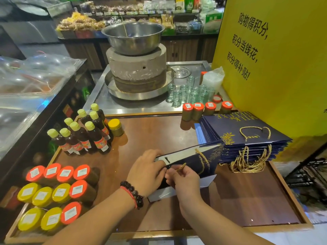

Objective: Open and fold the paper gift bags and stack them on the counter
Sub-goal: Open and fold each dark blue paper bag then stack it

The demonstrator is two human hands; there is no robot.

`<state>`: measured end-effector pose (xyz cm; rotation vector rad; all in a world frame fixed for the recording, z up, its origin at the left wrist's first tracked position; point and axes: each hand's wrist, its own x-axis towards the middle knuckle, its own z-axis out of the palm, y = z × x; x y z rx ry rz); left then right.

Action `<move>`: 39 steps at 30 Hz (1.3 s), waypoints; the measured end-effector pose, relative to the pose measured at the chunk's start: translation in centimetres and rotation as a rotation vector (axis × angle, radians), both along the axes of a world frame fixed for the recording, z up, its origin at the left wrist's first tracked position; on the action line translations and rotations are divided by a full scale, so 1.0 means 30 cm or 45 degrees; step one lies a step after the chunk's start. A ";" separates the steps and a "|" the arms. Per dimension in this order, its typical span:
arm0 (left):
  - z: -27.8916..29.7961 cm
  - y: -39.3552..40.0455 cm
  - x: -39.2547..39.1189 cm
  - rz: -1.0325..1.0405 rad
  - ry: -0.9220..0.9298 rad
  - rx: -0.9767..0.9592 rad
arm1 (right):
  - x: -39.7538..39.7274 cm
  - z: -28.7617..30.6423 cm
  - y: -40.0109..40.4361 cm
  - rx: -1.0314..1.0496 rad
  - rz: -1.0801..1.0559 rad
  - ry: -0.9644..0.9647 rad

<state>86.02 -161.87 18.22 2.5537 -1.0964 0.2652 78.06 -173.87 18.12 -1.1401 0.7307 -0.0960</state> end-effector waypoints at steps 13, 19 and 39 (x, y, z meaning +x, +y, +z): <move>-0.001 0.000 0.019 -0.046 -0.067 0.090 | 0.010 -0.013 -0.025 0.078 0.094 0.053; -0.005 -0.013 0.022 -0.013 -0.092 0.045 | -0.012 -0.010 -0.050 0.153 0.132 0.064; -0.009 -0.006 -0.010 -0.096 -0.170 -0.079 | 0.192 0.162 -0.169 -1.447 1.311 0.283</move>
